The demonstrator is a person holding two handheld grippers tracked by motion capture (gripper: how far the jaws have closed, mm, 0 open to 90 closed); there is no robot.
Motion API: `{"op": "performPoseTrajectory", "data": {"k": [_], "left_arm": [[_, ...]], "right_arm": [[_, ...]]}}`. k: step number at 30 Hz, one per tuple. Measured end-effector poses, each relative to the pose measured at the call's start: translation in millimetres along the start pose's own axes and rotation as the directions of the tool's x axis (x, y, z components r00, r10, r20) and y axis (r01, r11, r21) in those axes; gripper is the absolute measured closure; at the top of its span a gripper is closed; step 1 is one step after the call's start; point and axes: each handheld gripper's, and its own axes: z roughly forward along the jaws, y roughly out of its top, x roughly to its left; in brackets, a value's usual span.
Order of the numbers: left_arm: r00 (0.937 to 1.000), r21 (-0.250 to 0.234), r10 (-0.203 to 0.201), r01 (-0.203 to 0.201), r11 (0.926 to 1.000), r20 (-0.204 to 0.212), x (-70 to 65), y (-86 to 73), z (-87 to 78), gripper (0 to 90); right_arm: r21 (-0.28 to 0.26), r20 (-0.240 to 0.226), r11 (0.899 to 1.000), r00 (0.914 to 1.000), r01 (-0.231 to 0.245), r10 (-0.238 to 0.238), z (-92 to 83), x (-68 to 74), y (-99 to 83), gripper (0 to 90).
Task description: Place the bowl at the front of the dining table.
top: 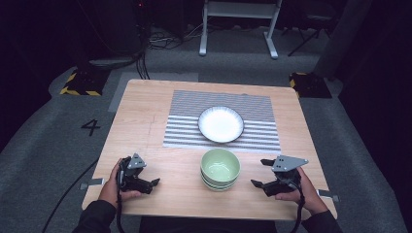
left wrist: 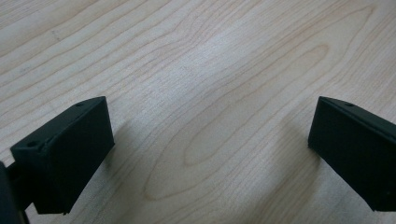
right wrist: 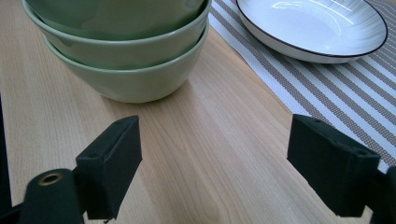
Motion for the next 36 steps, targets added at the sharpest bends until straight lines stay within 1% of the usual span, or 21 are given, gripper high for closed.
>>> {"op": "performPoseTrajectory", "data": {"k": [2,4,6,9,17,20,25,36], "left_arm": [[1.0,0.0,0.001,-0.001,1.0,0.0,0.0,0.0,0.0,0.1],[1.0,0.0,-0.001,0.001,1.0,0.0,-0.1,0.0,0.0,0.0],[1.0,0.0,-0.001,0.001,1.0,0.0,-0.1,0.0,0.0,0.0],[1.0,0.0,0.0,0.0,1.0,0.0,0.0,0.0,0.0,0.1],[1.0,0.0,0.001,-0.001,1.0,0.0,0.0,0.0,0.0,0.1],[1.0,0.0,-0.001,0.001,1.0,0.0,-0.1,0.0,0.0,0.0],[1.0,0.0,-0.001,0.001,1.0,0.0,-0.1,0.0,0.0,0.1],[1.0,0.0,-0.001,0.001,1.0,0.0,-0.1,0.0,0.0,0.1]], "right_arm": [[0.001,-0.001,1.0,1.0,0.004,-0.004,0.7,0.7,1.3,17.8],[0.0,-0.012,1.0,0.9999,0.008,-0.008,0.4,1.9,2.8,18.1],[0.004,-0.018,1.0,0.9995,0.026,-0.026,-0.1,4.0,4.9,18.3],[-0.005,-0.029,1.0,0.9991,0.031,-0.031,-1.1,6.2,8.2,18.3],[-0.013,-0.034,0.998,0.9976,0.059,-0.059,-1.6,11.4,16.4,18.1],[-0.026,-0.037,0.997,0.9971,0.066,-0.067,-2.4,13.3,19.8,18.1],[-0.031,-0.042,0.997,0.9963,0.074,-0.075,-2.3,15.5,23.3,18.0],[-0.039,-0.059,0.993,0.992,0.11,-0.112,0.3,22.5,34.1,17.8]]}}
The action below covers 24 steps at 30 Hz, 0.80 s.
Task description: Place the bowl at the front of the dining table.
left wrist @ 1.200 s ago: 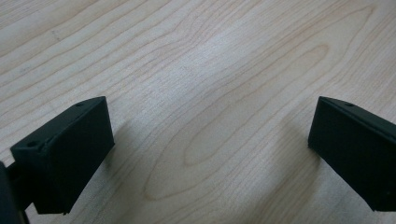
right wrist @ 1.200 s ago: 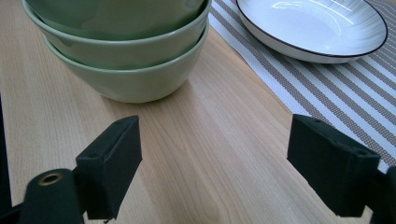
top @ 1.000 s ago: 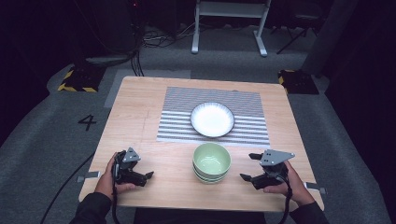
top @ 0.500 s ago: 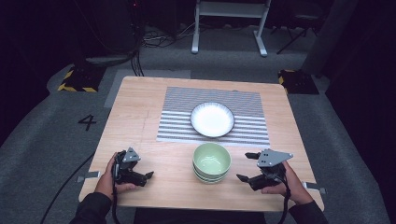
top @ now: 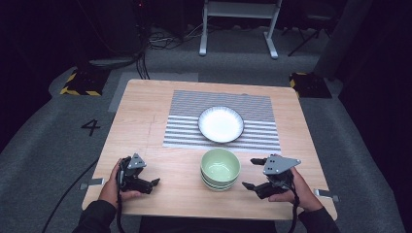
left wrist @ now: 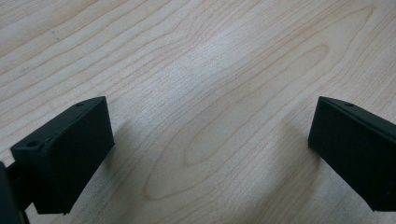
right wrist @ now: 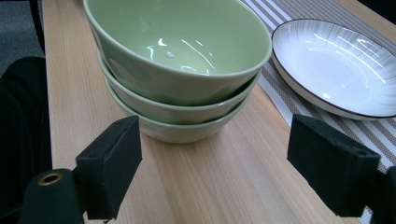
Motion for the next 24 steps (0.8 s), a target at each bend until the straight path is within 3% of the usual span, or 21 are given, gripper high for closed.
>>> {"op": "performPoseTrajectory", "data": {"k": [24], "left_arm": [[1.0,0.0,0.0,0.0,1.0,0.0,0.0,0.0,0.0,0.1]], "right_arm": [[-0.001,-0.023,0.999,0.9989,0.041,-0.041,4.1,3.8,17.4,17.8]]}}
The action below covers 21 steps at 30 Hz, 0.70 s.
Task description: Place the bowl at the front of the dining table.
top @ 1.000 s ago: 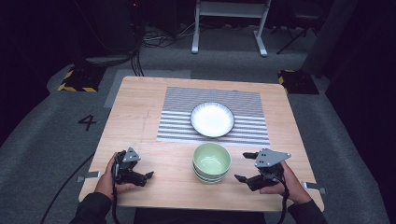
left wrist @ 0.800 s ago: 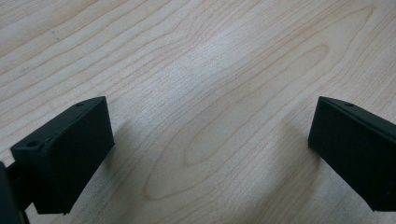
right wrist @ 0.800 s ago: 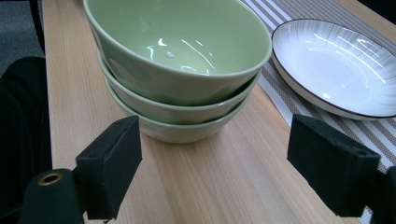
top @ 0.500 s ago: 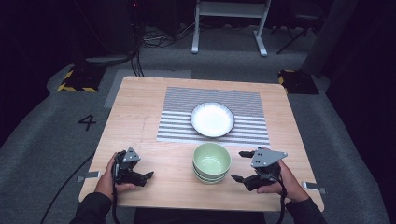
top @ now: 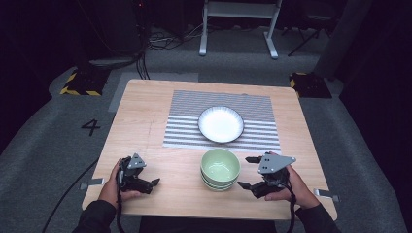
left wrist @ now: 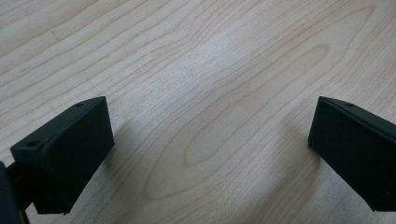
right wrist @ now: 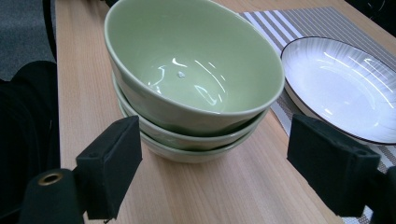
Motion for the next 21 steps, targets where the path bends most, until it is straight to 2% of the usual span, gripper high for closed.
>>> {"op": "performPoseTrajectory", "data": {"k": [15,21], "left_arm": [[1.0,0.0,0.0,0.0,1.0,0.0,0.0,0.0,0.0,0.1],[1.0,0.0,0.0,0.0,1.0,0.0,0.0,0.0,0.0,0.1]], "right_arm": [[-0.002,-0.056,1.0,0.9983,0.015,-0.016,9.5,5.2,7.7,18.0],[-0.003,-0.058,1.0,0.9981,0.019,-0.02,11.5,5.3,10.2,17.6]]}}
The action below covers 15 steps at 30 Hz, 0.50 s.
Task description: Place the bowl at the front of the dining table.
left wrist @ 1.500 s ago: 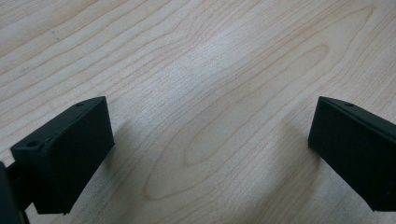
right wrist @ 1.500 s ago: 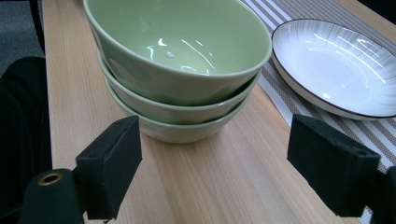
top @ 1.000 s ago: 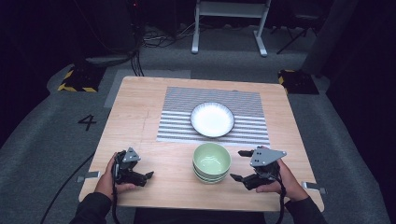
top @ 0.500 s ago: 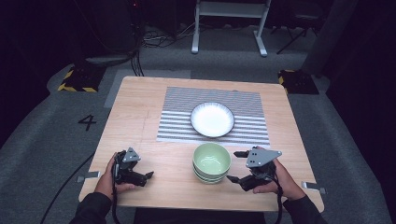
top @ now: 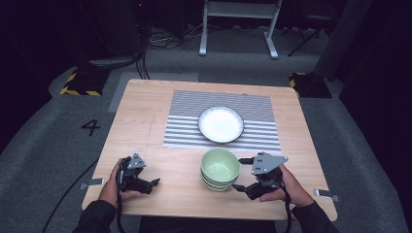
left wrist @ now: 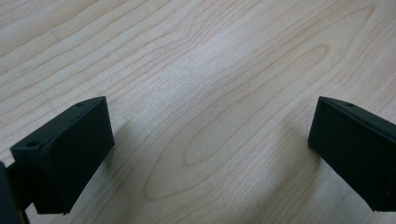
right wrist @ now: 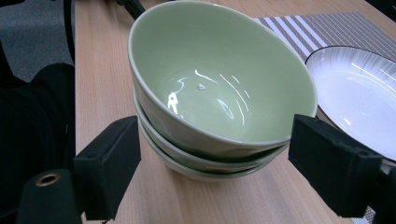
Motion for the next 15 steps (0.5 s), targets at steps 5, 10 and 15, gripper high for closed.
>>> {"op": "performPoseTrajectory", "data": {"k": [5,10,15], "left_arm": [[1.0,0.0,0.0,0.0,1.0,0.0,0.0,0.0,0.0,0.1],[1.0,0.0,0.0,0.0,1.0,0.0,0.0,0.0,0.0,0.0],[1.0,0.0,0.0,0.0,1.0,-0.001,0.0,0.0,0.0,0.1]], "right_arm": [[-0.001,0.001,1.0,1.0,0.006,-0.006,-0.8,1.5,2.2,17.5],[-0.009,0.0,1.0,0.9999,0.012,-0.012,-1.3,3.1,6.0,17.5],[-0.011,-0.006,1.0,0.9997,0.025,-0.026,0.1,5.0,9.6,17.6]]}}
